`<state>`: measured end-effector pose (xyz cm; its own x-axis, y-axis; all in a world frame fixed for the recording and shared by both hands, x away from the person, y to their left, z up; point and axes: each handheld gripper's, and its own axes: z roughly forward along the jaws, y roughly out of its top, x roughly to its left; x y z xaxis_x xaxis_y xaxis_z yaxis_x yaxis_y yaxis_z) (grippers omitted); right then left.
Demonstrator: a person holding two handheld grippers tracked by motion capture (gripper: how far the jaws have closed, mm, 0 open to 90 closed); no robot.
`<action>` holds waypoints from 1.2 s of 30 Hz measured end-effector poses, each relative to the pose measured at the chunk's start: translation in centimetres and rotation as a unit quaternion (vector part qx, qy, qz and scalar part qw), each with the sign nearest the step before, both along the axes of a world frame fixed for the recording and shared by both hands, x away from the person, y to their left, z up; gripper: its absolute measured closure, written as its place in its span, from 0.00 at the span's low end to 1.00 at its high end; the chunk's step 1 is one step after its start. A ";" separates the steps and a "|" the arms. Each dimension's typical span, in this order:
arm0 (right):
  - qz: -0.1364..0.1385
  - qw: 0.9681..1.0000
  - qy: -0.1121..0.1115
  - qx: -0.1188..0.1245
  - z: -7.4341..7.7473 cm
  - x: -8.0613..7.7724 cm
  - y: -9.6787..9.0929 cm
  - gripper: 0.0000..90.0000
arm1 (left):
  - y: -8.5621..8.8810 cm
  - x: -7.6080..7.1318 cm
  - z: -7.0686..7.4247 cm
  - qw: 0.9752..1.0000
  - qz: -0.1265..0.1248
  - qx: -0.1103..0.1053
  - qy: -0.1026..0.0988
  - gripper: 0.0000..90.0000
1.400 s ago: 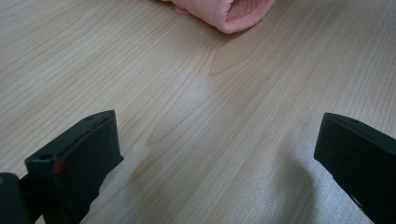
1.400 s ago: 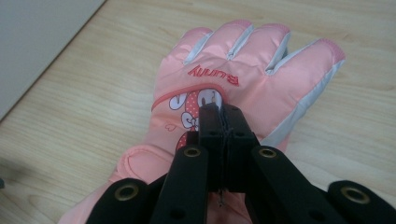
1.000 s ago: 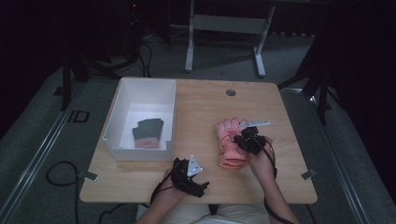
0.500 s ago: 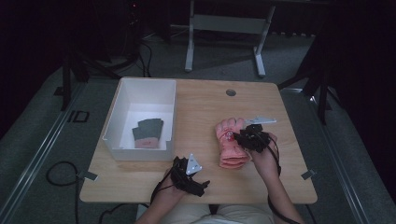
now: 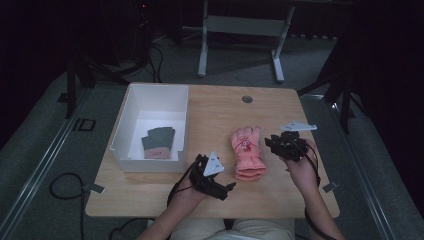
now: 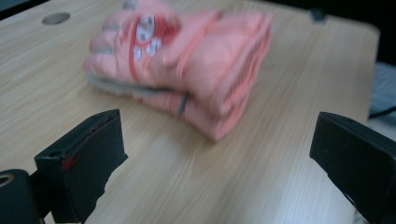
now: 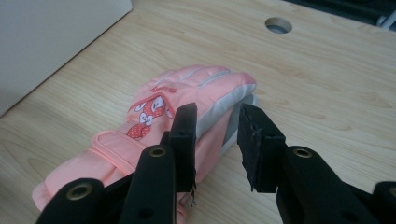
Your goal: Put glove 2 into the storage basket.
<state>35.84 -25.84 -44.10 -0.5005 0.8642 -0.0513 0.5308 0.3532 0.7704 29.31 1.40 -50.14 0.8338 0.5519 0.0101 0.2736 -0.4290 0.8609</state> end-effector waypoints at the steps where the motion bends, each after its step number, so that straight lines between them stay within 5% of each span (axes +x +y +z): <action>1: 0.001 1.000 0.000 0.002 0.0 0.0 -0.1 0.75 | -0.2 0.3 0.4 1.000 -0.002 -0.001 0.005 0.03; 6: -0.004 1.000 -0.006 0.009 0.3 0.1 -0.4 0.77 | -1.0 2.2 2.2 0.999 -0.003 -0.010 0.034 0.03; 10: -0.002 1.000 -0.006 0.012 0.4 0.3 -0.3 0.79 | -1.8 3.3 3.7 1.000 0.004 0.008 0.005 0.06; 14: -0.002 1.000 -0.008 0.020 0.5 0.8 0.1 0.80 | -2.4 5.5 4.9 1.000 0.020 0.005 0.014 0.16; 21: 0.004 1.000 0.003 0.024 -0.6 2.3 1.6 0.72 | -3.3 8.9 4.2 0.998 0.045 0.028 0.041 0.25; 29: 0.008 0.998 0.051 0.025 -3.5 3.9 2.1 0.61 | -3.1 11.9 0.9 0.991 0.067 0.022 0.118 0.27; 36: 0.016 0.995 0.098 0.006 -5.8 4.6 1.7 0.55 | -4.2 13.7 -2.1 0.977 0.067 0.055 0.195 0.28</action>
<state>40.40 -24.14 -49.86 -0.5268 0.8478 0.0611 0.6604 0.3630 0.6574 42.98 -2.84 -52.26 0.7063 0.6700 -0.2286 0.6316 -0.4505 0.6309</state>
